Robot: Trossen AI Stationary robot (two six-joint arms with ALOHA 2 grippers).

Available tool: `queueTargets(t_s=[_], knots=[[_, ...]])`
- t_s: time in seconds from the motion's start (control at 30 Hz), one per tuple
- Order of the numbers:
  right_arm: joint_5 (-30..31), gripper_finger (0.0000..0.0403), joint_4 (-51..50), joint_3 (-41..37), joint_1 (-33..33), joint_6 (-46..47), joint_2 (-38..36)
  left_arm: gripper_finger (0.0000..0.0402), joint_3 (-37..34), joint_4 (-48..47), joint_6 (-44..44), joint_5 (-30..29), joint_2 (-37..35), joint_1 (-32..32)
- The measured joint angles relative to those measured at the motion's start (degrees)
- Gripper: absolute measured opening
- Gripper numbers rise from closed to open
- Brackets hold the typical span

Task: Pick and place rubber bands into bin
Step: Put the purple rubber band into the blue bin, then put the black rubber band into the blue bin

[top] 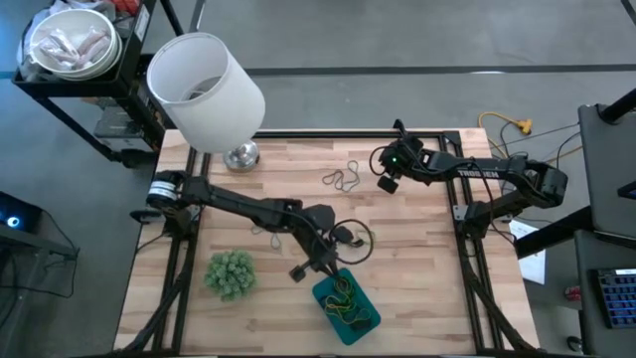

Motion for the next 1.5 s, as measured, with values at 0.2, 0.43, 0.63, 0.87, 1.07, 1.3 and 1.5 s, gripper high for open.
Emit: queueTargets(t_s=[0.2,0.43,0.63,0.87,1.07,1.3,1.5], knots=[[-0.10,0.0073,0.04,0.00,0.00,0.23,-0.02,0.0000,-0.11,-0.02,-1.64,-0.01,0.20,-0.29],[-0.38,0.0073,0.10,0.00,0.00,0.71,-0.02,0.0004,-0.21,0.18,-1.98,0.00,1.36,-0.32],[-0.38,0.0073,0.14,0.00,0.00,1.12,-0.02,0.0065,-0.28,0.00,-2.16,-0.06,1.67,-0.34],[-26.59,0.0073,0.05,-0.29,0.02,-4.44,-0.02,0.0131,-0.08,-3.88,-1.95,-2.35,0.50,0.33],[-40.61,0.0073,1.50,-1.51,0.29,-7.17,0.00,0.0141,-0.19,-15.26,-0.19,-16.36,-2.37,1.75],[-44.04,0.0073,2.54,-3.64,6.49,-6.00,0.02,0.0141,-0.32,-23.16,-0.08,-24.61,-4.09,4.19],[-43.96,0.0073,4.60,-3.61,16.42,-5.76,0.02,0.0141,-0.32,-25.57,0.93,-24.78,-5.12,7.20]])
